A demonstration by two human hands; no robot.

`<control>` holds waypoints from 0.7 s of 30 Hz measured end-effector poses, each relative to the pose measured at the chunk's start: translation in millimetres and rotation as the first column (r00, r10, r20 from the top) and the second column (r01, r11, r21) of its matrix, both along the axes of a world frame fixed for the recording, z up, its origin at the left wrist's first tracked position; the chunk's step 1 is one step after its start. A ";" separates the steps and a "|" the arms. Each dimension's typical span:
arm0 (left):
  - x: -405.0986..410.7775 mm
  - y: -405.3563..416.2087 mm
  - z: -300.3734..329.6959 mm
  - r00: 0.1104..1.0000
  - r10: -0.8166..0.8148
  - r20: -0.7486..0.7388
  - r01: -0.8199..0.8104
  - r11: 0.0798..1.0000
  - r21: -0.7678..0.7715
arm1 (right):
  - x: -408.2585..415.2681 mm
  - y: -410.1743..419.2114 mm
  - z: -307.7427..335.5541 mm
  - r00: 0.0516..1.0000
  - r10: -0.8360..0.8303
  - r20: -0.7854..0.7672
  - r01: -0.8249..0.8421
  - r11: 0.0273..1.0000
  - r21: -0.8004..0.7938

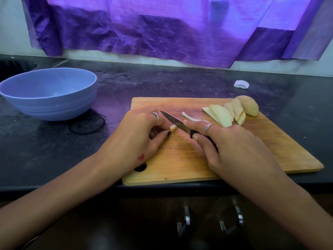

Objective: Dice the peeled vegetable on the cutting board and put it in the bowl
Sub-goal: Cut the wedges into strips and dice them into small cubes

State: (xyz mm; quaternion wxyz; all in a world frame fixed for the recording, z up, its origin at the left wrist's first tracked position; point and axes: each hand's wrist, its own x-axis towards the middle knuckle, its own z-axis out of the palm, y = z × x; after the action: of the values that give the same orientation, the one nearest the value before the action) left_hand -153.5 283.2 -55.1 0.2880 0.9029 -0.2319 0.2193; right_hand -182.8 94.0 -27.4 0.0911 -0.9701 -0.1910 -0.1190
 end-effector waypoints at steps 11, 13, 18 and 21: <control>1.0 -3.2 -1.1 0.998 0.064 0.000 -0.064 0.998 0.005 | -18.7 -14.6 6.4 0.997 -0.022 -0.069 0.012 0.990 -0.140; -0.4 -3.4 0.2 0.998 0.064 0.003 -0.064 0.998 0.010 | -21.1 -19.0 1.0 0.999 -0.032 -0.005 0.031 0.996 -0.081; -5.6 -2.5 1.9 0.998 0.059 -0.028 -0.059 0.998 -0.004 | -16.3 -7.5 -4.3 0.999 0.025 0.036 -0.028 0.996 0.083; -5.3 -1.2 0.8 0.997 0.065 -0.040 -0.066 0.998 -0.014 | -9.6 -1.3 -6.5 0.999 0.021 0.045 -0.024 0.998 0.056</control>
State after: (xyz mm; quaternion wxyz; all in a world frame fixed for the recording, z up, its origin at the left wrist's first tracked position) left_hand -158.8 282.0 -54.3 0.2918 0.9120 -0.1948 0.2125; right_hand -192.4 92.7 -33.9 0.1156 -0.9621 -0.2004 -0.1447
